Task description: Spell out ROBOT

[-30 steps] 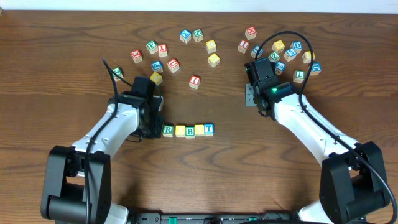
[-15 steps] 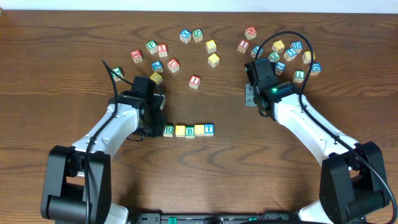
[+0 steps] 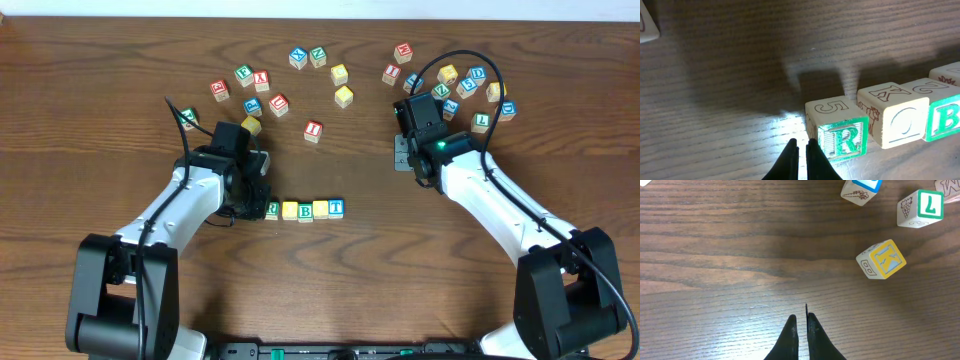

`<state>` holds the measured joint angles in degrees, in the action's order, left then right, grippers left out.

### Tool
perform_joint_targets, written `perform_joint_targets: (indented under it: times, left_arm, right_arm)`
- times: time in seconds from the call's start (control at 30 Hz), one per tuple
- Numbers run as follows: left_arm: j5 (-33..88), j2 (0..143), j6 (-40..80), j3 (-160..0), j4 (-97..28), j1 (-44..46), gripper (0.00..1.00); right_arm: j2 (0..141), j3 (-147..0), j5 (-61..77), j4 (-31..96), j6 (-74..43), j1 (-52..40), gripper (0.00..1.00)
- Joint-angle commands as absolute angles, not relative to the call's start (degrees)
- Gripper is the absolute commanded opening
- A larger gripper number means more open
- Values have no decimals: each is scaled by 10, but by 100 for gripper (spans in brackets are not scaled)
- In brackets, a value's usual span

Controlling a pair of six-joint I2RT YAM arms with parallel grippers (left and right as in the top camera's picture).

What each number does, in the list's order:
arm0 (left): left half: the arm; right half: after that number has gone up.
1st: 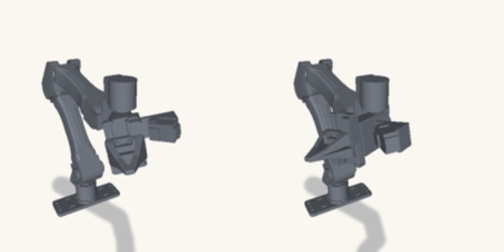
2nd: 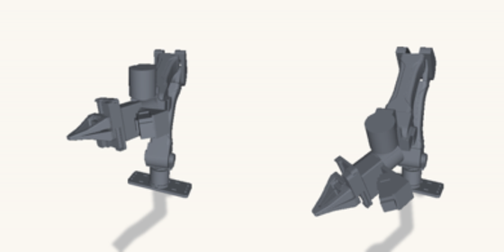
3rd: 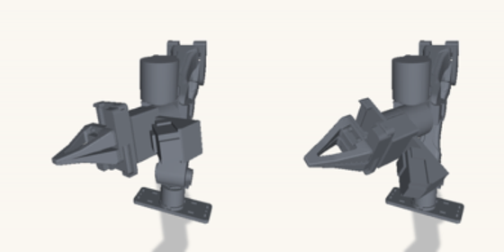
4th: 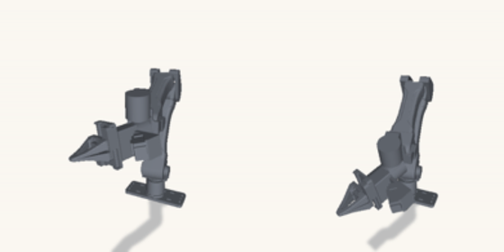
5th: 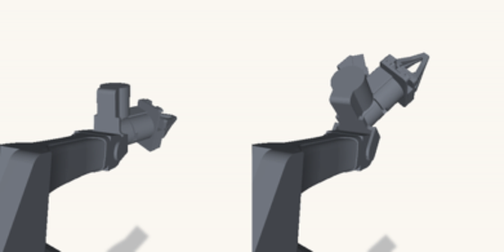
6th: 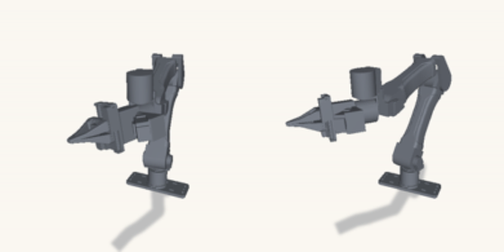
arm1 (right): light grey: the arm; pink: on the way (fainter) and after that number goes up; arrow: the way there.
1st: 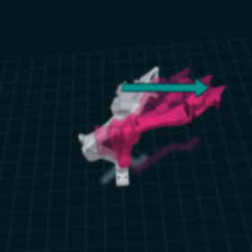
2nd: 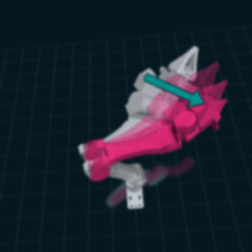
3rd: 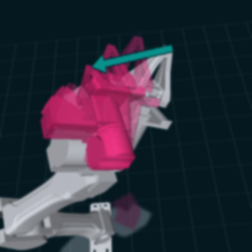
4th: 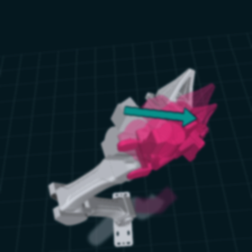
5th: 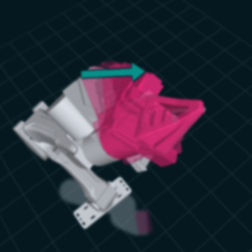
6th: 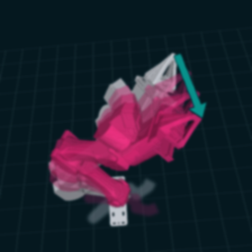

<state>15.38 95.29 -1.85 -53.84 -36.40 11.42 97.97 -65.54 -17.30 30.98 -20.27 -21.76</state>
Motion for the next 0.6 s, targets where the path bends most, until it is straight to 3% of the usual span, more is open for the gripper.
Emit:
perform_joint_targets:
  times: [0.0, 0.57]
  left_arm:
    - [164, 955, -16, -536, -371, 114, 8]
    - [195, 955, -25, -536, -368, 114, 8]
  right_arm:
    - [966, -665, -172, 310, -196, -214, 3]
    - [966, -665, -172, 310, -196, -214, 3]
